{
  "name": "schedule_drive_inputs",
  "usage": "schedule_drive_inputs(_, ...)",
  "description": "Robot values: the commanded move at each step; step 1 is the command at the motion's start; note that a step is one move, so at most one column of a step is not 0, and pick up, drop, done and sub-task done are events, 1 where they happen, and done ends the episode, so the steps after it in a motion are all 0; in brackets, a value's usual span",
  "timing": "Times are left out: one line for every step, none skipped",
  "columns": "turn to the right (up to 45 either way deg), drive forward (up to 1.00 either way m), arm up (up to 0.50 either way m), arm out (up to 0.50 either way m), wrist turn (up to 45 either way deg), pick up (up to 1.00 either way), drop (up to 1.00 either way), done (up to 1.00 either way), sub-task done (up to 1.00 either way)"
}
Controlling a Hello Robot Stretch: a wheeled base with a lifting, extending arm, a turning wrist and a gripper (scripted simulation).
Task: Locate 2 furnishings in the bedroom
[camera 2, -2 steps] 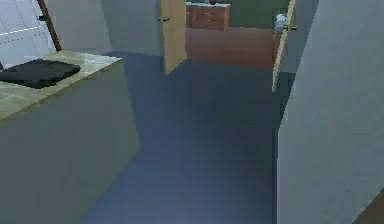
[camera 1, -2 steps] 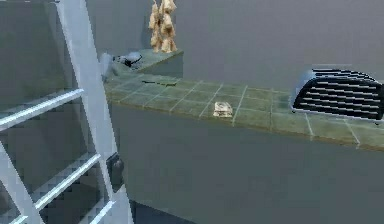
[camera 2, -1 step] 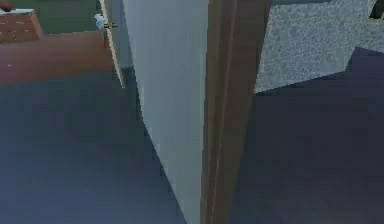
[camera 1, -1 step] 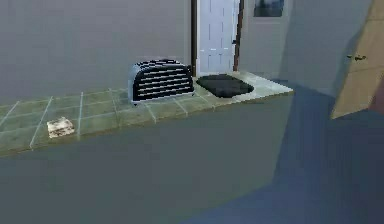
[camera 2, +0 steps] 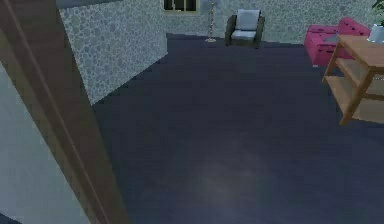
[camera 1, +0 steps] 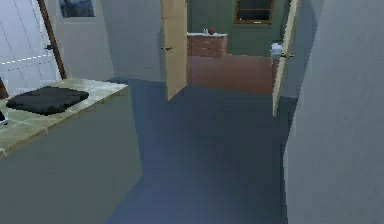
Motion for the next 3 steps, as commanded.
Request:
schedule_drive_inputs(12.0, 0.00, 0.00, 0.00, 0.0, 0.00, 0.00, 0.00, 0.00)
schedule_drive_inputs(0.0, 1.00, 0.00, 0.00, 0.0, 0.00, 0.00, 0.00, 0.00)
schedule_drive_inputs(0.0, 1.00, 0.00, 0.00, 0.0, 0.00, 0.00, 0.00, 0.00)
